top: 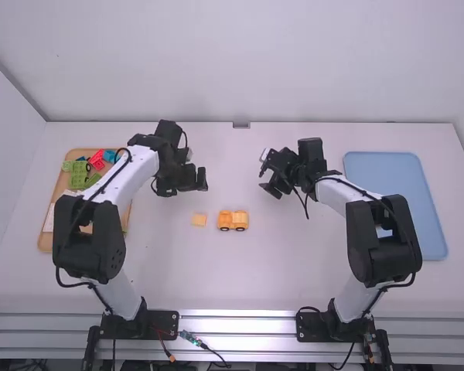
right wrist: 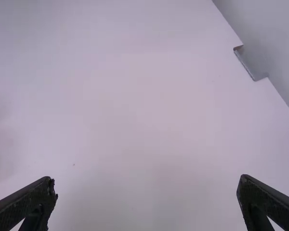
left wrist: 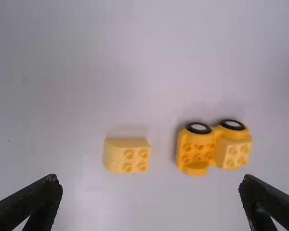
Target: Assemble lego blocks to make yellow taxi
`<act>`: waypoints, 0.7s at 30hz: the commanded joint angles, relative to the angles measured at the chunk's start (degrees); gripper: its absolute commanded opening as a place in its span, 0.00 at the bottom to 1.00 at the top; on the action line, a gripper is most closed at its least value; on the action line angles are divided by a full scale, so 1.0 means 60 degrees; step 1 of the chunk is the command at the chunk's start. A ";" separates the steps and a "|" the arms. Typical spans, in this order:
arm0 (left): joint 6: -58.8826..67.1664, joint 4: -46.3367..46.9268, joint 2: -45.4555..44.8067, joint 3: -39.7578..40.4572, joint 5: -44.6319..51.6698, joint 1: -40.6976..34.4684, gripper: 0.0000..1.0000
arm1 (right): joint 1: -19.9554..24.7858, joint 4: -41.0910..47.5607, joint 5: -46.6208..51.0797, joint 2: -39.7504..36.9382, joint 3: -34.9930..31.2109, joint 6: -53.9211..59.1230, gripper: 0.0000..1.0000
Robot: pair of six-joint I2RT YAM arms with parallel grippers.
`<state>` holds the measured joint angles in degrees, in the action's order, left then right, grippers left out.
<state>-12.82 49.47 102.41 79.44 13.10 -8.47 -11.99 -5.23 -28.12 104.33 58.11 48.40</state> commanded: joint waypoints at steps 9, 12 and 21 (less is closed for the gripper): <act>0.7129 -0.0787 -0.0200 -0.0175 0.1909 0.0036 0.99 | 0.0004 -0.0025 -0.0721 -0.0332 -0.0051 -0.0084 0.99; 0.9581 -0.0521 -0.0200 -0.0211 0.3180 0.0007 0.99 | 0.0149 0.0088 -0.1861 -0.0332 -0.0055 0.0022 0.99; 1.3872 -0.0233 -0.0200 -0.0648 0.4495 0.0113 0.99 | 0.0761 0.1997 -0.5329 -0.0332 -0.0062 0.2350 0.99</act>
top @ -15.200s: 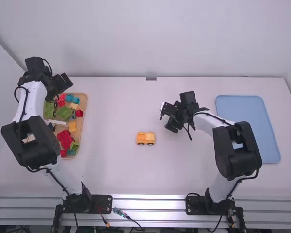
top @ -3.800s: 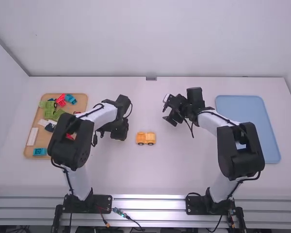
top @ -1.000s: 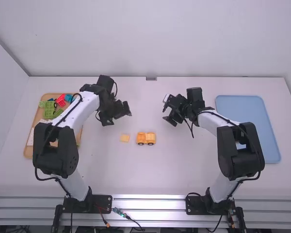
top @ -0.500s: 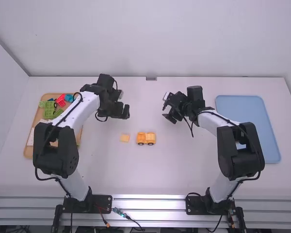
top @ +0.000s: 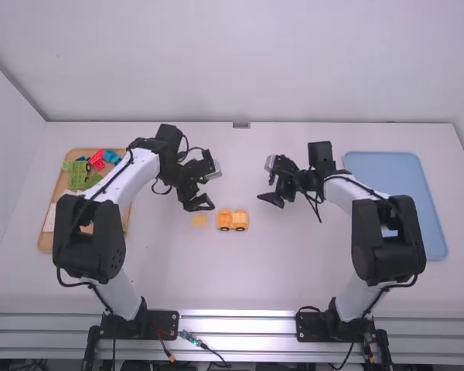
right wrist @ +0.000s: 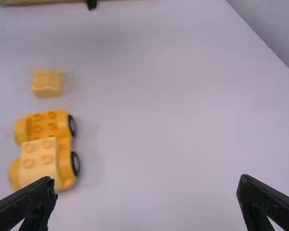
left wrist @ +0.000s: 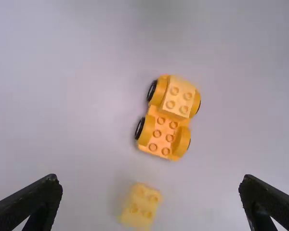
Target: Assemble lego blocks to make yellow taxi
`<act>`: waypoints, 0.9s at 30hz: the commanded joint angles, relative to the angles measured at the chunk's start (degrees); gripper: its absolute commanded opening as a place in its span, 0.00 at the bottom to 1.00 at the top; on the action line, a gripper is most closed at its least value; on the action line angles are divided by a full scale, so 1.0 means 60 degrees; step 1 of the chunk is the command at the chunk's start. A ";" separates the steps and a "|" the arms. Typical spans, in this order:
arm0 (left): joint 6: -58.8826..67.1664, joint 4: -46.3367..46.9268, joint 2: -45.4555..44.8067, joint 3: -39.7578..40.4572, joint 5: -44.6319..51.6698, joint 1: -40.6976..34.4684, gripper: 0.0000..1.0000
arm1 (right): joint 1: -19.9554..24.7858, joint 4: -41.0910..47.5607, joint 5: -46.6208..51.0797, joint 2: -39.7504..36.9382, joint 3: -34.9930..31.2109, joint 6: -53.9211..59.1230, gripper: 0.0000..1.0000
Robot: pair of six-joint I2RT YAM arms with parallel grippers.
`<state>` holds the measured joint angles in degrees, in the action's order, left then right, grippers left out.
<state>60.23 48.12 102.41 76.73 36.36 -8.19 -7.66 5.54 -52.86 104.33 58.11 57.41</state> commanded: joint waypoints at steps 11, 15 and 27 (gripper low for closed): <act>0.2452 -0.1366 -0.0838 -0.1548 0.0994 0.0415 0.99 | -0.0357 0.0558 -0.1268 -0.0329 -0.0594 0.1654 0.99; 0.3402 -0.1395 -0.1584 -0.2379 0.1716 0.1107 0.99 | -0.0579 -0.0255 -0.1155 -0.0329 -0.0976 0.1078 0.99; 0.2142 -0.6419 -0.1927 -0.5635 0.3053 0.1730 0.99 | -0.1344 -0.4972 -0.0160 -0.0074 -0.2947 -0.1326 0.99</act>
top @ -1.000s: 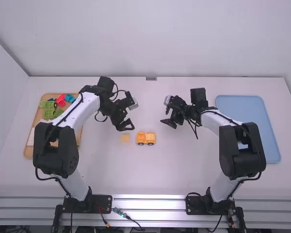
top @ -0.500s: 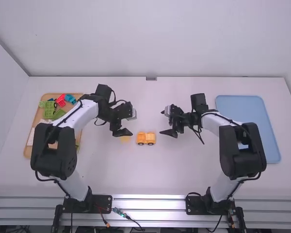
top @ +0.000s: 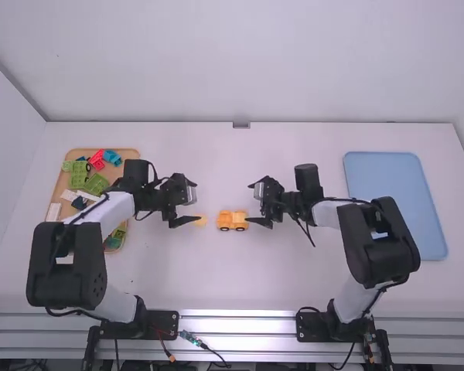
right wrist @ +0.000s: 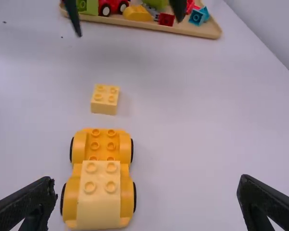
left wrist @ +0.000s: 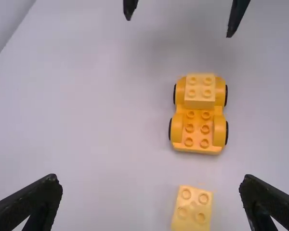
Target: Assemble lego blocks to make yellow taxi
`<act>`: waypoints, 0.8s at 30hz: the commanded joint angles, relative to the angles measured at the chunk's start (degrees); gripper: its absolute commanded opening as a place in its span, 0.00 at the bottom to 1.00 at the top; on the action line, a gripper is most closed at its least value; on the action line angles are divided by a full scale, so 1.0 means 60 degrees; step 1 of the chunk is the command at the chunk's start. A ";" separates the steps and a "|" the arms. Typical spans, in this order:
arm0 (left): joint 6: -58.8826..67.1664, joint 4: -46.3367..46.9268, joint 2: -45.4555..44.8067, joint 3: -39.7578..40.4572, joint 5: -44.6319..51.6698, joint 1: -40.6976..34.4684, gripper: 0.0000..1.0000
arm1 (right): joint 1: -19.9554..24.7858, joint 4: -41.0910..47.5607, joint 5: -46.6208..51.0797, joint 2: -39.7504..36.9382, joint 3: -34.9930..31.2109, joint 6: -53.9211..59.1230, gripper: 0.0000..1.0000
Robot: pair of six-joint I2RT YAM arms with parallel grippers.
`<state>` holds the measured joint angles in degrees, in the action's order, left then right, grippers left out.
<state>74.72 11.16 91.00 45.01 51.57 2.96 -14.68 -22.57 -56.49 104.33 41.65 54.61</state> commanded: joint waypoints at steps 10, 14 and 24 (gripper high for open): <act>-0.0270 -0.1741 0.0084 -0.1217 0.0506 -0.0135 0.99 | -0.0674 -0.1136 0.0353 0.0921 -0.0277 -0.1155 0.99; 0.0244 -0.1730 0.0230 -0.1319 0.0517 -0.0047 0.99 | -0.0688 -0.1249 0.0350 0.1198 -0.0277 -0.1140 0.99; 0.1191 -0.1942 0.1290 -0.1304 0.0827 0.0073 1.00 | -0.0474 -0.1172 -0.0572 0.1190 -0.0375 -0.1031 0.99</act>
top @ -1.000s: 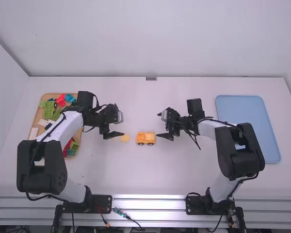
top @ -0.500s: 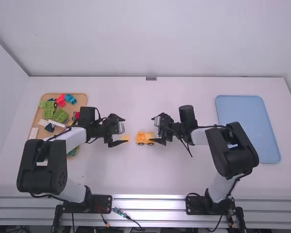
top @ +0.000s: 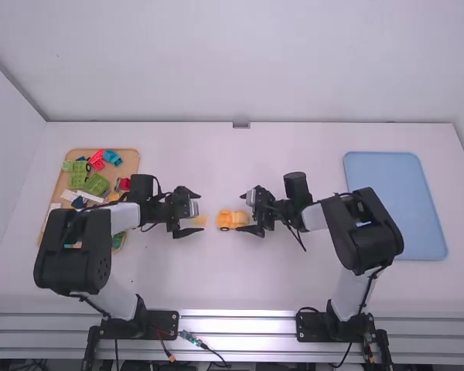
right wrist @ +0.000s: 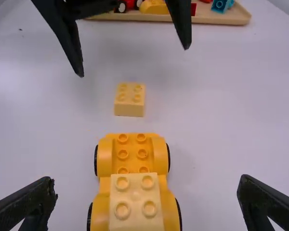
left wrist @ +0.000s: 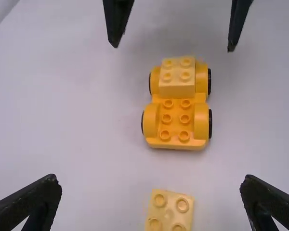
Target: Assemble lego blocks to make yellow taxi
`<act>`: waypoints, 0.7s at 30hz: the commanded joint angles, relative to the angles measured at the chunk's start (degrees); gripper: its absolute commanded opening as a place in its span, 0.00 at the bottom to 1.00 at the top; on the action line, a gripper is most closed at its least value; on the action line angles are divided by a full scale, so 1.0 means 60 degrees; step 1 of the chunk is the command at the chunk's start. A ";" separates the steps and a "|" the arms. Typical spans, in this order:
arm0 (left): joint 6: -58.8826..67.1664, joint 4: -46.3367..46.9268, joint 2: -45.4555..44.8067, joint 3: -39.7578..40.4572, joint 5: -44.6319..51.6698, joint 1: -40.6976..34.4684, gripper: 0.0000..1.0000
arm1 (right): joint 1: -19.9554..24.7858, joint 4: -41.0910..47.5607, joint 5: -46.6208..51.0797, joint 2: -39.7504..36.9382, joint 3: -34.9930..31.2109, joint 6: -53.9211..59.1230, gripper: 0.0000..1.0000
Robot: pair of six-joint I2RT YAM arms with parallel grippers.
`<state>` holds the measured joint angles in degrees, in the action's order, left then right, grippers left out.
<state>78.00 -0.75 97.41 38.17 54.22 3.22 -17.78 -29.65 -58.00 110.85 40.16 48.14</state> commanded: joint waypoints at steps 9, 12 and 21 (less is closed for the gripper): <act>0.1588 0.2073 0.1239 0.1239 0.0095 0.0055 1.00 | -0.0058 0.0252 0.0484 0.0123 -0.0317 -0.0011 0.99; 0.1596 0.2437 0.1541 0.1617 -0.0015 0.0160 1.00 | -0.0142 0.0263 0.0433 0.0123 -0.0393 0.0229 0.99; 0.2586 0.2659 0.2481 0.2131 0.0437 0.0164 0.98 | -0.0142 0.0223 0.0393 0.0123 -0.0379 0.0229 0.99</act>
<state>91.22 15.18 111.09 49.93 54.11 3.86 -18.85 -28.34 -55.16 110.85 38.22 49.47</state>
